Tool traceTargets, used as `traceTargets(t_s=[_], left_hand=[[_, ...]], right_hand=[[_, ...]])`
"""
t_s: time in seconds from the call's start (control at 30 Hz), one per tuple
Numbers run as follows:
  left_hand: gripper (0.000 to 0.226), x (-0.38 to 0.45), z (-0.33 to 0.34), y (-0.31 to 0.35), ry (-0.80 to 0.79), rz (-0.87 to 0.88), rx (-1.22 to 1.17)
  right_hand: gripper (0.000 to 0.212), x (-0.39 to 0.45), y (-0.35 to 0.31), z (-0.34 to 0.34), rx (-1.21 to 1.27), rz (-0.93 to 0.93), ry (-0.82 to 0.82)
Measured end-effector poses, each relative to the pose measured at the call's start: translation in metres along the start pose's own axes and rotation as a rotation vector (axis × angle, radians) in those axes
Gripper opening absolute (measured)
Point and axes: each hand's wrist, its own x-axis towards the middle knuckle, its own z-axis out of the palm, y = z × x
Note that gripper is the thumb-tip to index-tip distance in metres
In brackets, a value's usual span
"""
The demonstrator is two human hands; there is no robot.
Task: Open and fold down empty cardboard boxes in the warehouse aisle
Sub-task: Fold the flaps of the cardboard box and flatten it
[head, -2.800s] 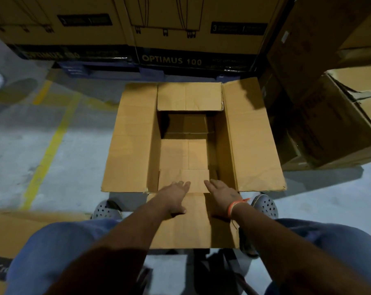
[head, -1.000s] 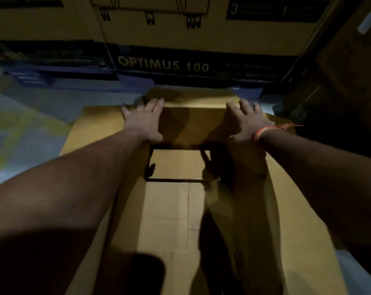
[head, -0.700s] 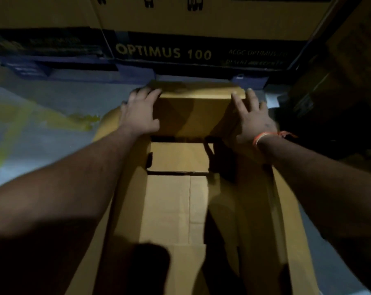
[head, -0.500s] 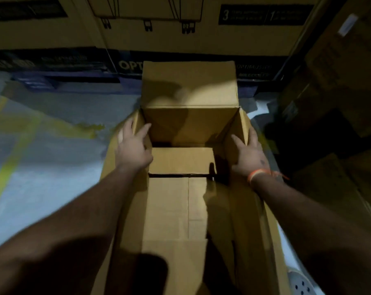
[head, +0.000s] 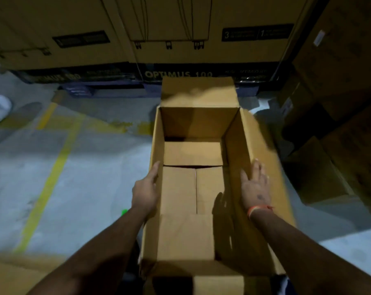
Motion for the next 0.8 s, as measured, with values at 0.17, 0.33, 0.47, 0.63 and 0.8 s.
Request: traceTargets(t_s=[0.17, 0.33, 0.47, 0.63, 0.8], left_hand=[[0.081, -0.026, -0.037, 0.026, 0.04, 0.02, -0.008], [0.076, -0.029, -0.089, 0.036, 0.072, 0.033, -0.015], [0.081, -0.041, -0.113, 0.037, 0.113, 0.027, -0.046], [0.083, -0.035, -0.129, 0.043, 0.113, 0.043, -0.048], [0.084, -0.036, -0.14, 0.048, 0.137, 0.046, -0.098]], right_hand=[[0.063, -0.064, -0.064, -0.01, -0.017, -0.484, -0.152], [0.053, -0.095, -0.107, 0.016, -0.097, -0.498, -0.608], [0.08, -0.093, -0.116, 0.03, -0.208, -0.392, -0.954], [0.091, -0.069, -0.11, 0.039, -0.115, -0.375, -0.848], [0.097, -0.028, -0.115, 0.02, -0.032, -0.417, -0.409]])
